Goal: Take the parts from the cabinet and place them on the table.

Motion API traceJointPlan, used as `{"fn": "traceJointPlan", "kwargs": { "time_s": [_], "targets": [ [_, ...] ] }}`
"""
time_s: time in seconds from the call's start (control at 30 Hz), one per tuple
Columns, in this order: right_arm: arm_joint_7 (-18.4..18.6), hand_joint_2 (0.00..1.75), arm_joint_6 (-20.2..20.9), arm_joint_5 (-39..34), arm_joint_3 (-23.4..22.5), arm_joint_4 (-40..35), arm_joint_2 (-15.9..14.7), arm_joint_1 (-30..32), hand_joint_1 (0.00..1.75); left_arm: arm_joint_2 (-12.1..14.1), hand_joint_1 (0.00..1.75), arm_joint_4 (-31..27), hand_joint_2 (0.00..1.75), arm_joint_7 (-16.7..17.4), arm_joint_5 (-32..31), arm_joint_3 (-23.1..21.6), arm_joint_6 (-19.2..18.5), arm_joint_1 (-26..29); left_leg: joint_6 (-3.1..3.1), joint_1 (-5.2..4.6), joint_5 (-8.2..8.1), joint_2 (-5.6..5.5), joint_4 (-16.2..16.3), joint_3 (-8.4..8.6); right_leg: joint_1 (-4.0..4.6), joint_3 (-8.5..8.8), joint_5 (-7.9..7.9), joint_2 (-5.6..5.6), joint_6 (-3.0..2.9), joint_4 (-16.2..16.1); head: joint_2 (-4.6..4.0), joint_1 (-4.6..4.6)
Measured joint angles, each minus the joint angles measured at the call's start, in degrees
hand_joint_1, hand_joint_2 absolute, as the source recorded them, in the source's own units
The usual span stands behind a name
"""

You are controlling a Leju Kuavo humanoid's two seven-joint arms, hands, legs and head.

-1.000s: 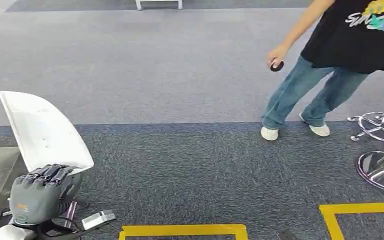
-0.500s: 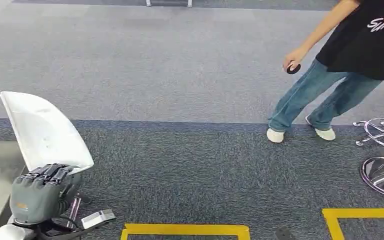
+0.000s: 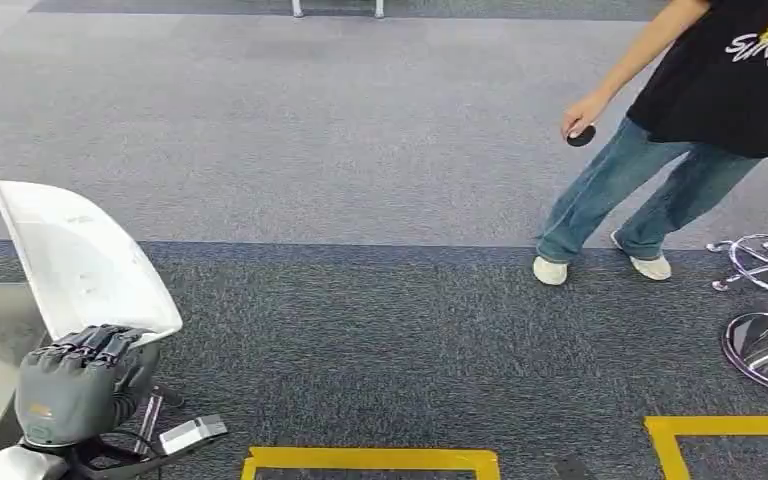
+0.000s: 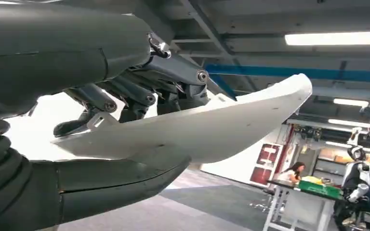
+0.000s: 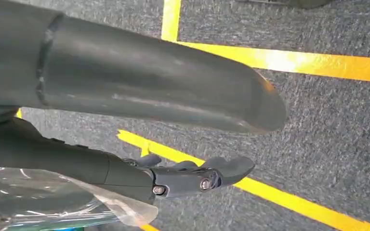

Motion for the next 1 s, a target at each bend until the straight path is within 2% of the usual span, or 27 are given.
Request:
{"fn": "traceJointPlan", "kwargs": {
  "time_s": [1.0],
  "targets": [
    [-0.6, 0.00, 0.0, 0.3, -1.3, 0.4, 0.1, 0.2, 0.00, -0.3, 1.75, 0.0, 1.75, -0.2, 0.4, 0.0, 0.0, 0.1, -0.08, 0.00, 0.06, 0.01, -0.1, 0.03, 0.00, -0.05, -0.01, 0.00, -0.02, 0.1, -0.02, 0.00]
  ]
}}
